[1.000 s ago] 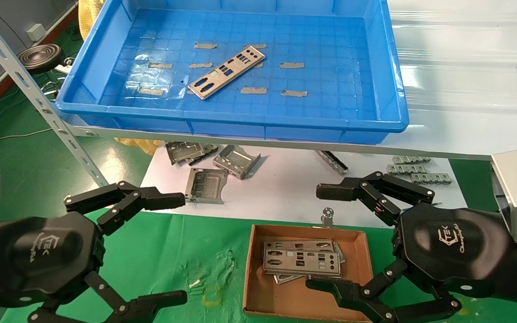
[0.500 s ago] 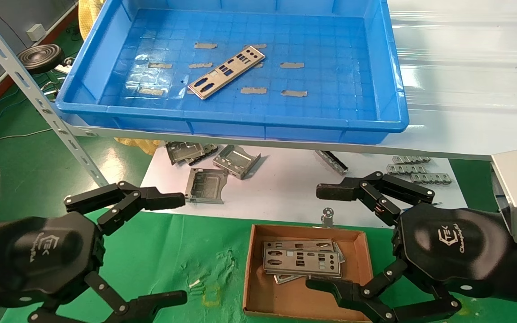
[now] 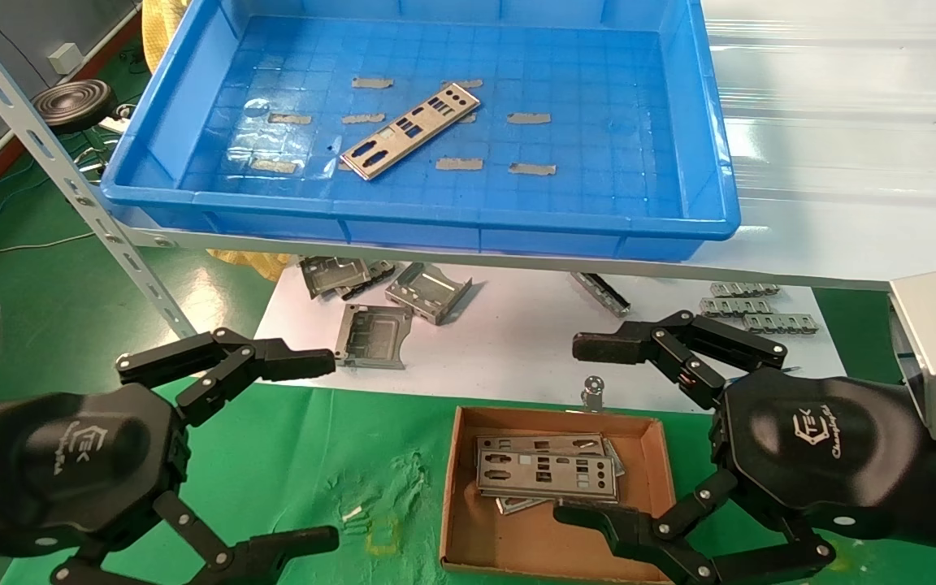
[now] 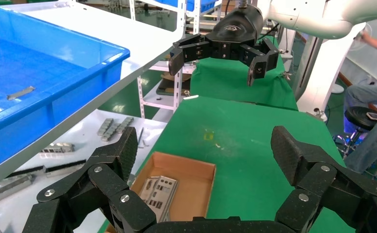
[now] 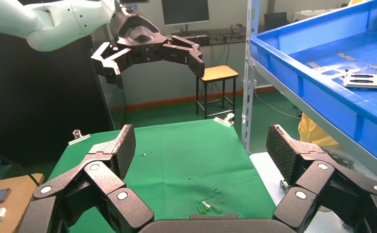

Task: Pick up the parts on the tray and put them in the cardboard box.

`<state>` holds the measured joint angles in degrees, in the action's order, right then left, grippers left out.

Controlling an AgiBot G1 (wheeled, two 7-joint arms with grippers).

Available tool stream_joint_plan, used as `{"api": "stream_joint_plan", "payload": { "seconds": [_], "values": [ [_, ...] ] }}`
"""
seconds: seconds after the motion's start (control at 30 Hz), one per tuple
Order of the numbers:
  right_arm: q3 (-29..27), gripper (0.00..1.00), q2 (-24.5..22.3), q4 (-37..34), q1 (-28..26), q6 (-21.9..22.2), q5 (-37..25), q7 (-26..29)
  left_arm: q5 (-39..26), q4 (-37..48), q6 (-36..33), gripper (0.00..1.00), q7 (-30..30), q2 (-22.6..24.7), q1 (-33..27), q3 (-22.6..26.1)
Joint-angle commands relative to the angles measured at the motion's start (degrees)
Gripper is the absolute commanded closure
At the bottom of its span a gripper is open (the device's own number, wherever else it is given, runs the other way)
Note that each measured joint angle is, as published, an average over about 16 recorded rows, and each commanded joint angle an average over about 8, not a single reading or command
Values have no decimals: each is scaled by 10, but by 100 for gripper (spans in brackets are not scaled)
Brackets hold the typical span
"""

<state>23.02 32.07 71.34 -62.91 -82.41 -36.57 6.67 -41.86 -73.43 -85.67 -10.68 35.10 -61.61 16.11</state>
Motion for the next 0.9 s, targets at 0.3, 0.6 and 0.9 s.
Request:
{"api": "stream_joint_plan", "payload": {
  "seconds": [0.3, 0.6, 0.9],
  "values": [
    [0, 84, 0, 0, 0, 0, 0, 0, 0, 0, 0, 0, 0, 0, 0, 0],
    [0, 100, 0, 0, 0, 0, 0, 0, 0, 0, 0, 0, 0, 0, 0, 0],
    [0, 100, 0, 0, 0, 0, 0, 0, 0, 0, 0, 0, 0, 0, 0, 0]
  ]
}}
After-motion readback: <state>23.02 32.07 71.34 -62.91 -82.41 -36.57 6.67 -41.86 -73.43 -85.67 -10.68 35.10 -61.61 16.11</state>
